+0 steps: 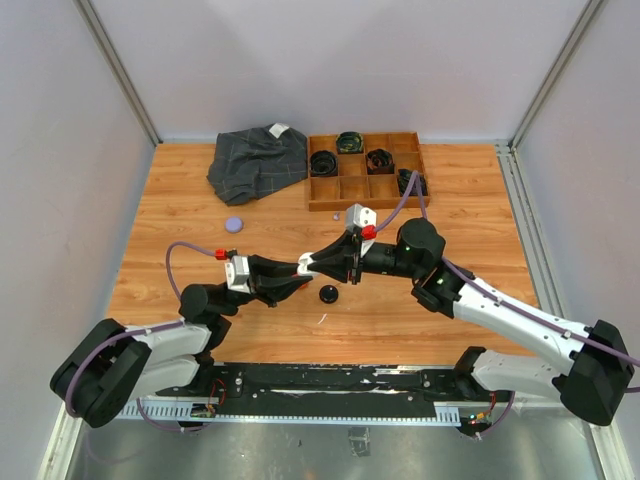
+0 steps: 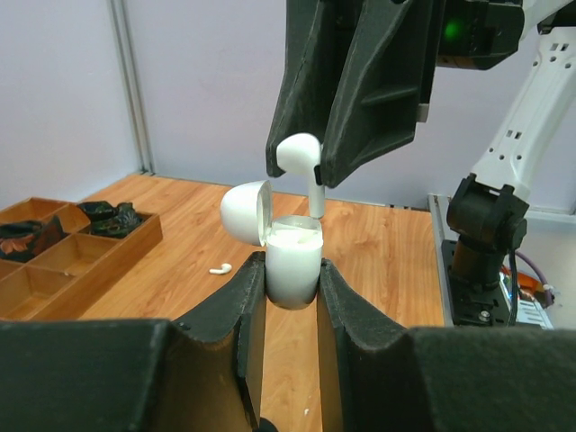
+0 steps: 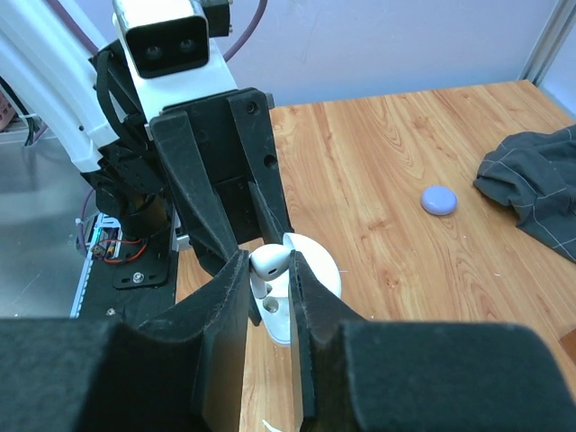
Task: Insert the wireless bluetooth earbuds into the charging case
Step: Place the earbud in the charging case.
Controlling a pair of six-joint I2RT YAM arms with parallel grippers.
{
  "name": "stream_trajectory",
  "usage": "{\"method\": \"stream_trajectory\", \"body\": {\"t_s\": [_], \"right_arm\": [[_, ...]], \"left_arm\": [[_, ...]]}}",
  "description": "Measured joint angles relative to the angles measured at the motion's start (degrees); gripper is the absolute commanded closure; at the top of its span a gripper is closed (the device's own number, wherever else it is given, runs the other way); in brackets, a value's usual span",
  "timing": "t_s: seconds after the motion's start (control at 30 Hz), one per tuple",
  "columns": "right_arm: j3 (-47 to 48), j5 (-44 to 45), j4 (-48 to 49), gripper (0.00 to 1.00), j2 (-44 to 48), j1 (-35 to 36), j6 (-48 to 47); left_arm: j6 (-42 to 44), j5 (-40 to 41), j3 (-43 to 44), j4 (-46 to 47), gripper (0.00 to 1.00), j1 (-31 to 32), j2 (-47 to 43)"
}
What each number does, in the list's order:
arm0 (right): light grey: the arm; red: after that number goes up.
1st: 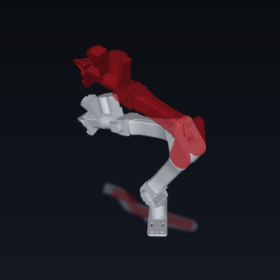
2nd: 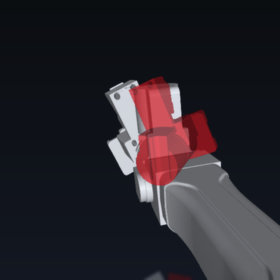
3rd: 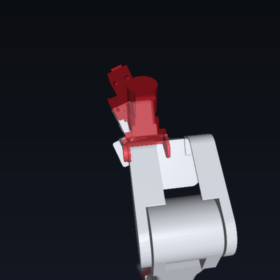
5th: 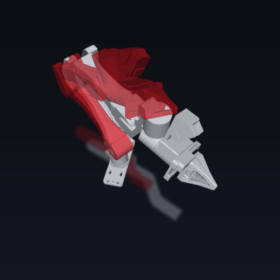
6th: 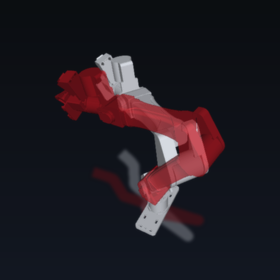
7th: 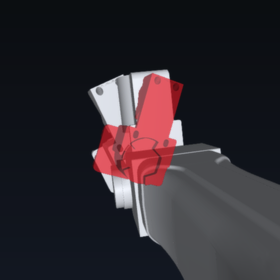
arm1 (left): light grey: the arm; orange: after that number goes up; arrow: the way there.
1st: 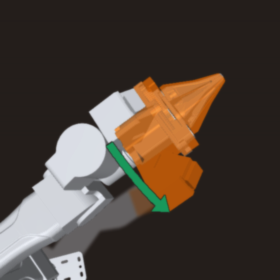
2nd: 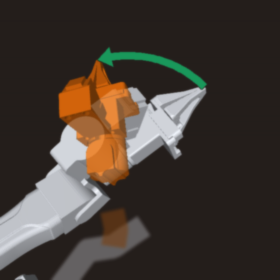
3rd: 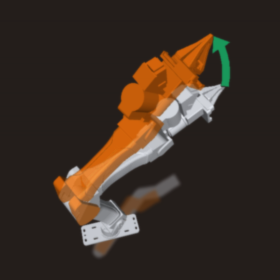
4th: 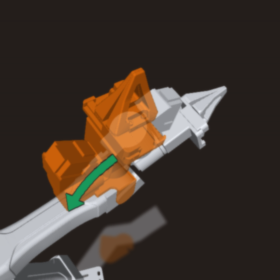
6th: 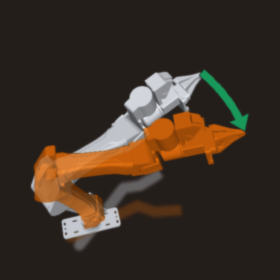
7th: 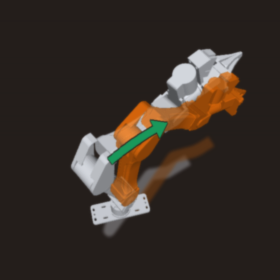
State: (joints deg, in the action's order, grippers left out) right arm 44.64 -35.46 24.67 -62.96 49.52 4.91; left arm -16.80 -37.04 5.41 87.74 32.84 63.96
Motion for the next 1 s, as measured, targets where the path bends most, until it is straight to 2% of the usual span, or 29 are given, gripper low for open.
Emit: {"method": "stream_trajectory", "body": {"t_s": [0.63, 1.0], "right_arm": [[0.0, 0.0, 1.6, 0.84, -1.2, 1.2, -1.3], [-0.8, 0.1, 4.3, 0.81, -1.2, 1.6, -1.9]], "left_arm": [[-2.3, -1.0, 0.4, 0.0, 1.0, 0.0, -1.6], [-3.3, -0.7, 0.5, -0.2, 1.0, 0.0, -3.3]]}}
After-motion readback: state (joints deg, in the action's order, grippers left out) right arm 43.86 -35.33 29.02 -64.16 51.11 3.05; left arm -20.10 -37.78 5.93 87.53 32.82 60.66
